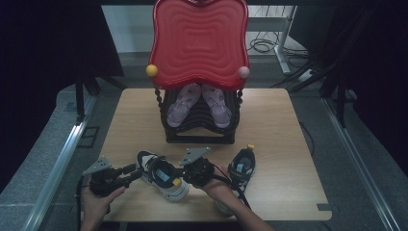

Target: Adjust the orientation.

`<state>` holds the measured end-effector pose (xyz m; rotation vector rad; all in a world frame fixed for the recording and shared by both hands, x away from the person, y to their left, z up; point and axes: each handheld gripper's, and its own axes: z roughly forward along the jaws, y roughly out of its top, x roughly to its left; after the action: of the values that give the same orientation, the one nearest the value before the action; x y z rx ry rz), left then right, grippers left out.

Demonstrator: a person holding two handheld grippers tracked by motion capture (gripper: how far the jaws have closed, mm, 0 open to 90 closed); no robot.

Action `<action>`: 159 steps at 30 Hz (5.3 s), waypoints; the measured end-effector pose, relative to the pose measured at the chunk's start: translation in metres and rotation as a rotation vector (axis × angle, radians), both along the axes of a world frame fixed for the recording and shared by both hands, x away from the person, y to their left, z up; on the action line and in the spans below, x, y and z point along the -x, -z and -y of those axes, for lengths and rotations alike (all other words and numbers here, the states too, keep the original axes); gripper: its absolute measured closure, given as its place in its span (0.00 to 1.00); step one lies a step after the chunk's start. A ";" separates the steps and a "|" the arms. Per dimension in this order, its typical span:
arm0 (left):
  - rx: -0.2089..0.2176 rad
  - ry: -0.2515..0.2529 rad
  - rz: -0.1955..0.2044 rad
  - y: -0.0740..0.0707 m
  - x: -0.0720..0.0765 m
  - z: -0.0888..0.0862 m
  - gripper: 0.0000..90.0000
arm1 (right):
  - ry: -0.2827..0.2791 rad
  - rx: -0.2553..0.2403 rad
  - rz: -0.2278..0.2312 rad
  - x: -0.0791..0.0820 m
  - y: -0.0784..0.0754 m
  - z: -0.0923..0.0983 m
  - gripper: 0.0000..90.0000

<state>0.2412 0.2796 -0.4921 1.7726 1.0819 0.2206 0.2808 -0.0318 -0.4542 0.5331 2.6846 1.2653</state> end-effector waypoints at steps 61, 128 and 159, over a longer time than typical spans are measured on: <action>0.005 0.060 0.086 -0.064 -0.032 0.019 0.59 | -0.152 -0.158 -0.024 0.032 0.031 -0.043 1.00; 0.013 0.051 0.084 -0.065 -0.022 0.002 0.58 | -0.205 -0.158 -0.059 0.039 0.064 -0.121 1.00; -0.017 0.064 0.050 -0.057 -0.025 0.010 0.57 | -0.013 -0.241 0.044 0.042 0.014 0.010 1.00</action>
<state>0.2660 0.2692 -0.4351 1.8044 0.9884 0.2339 0.2391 -0.0418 -0.4681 0.5081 2.5189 1.5958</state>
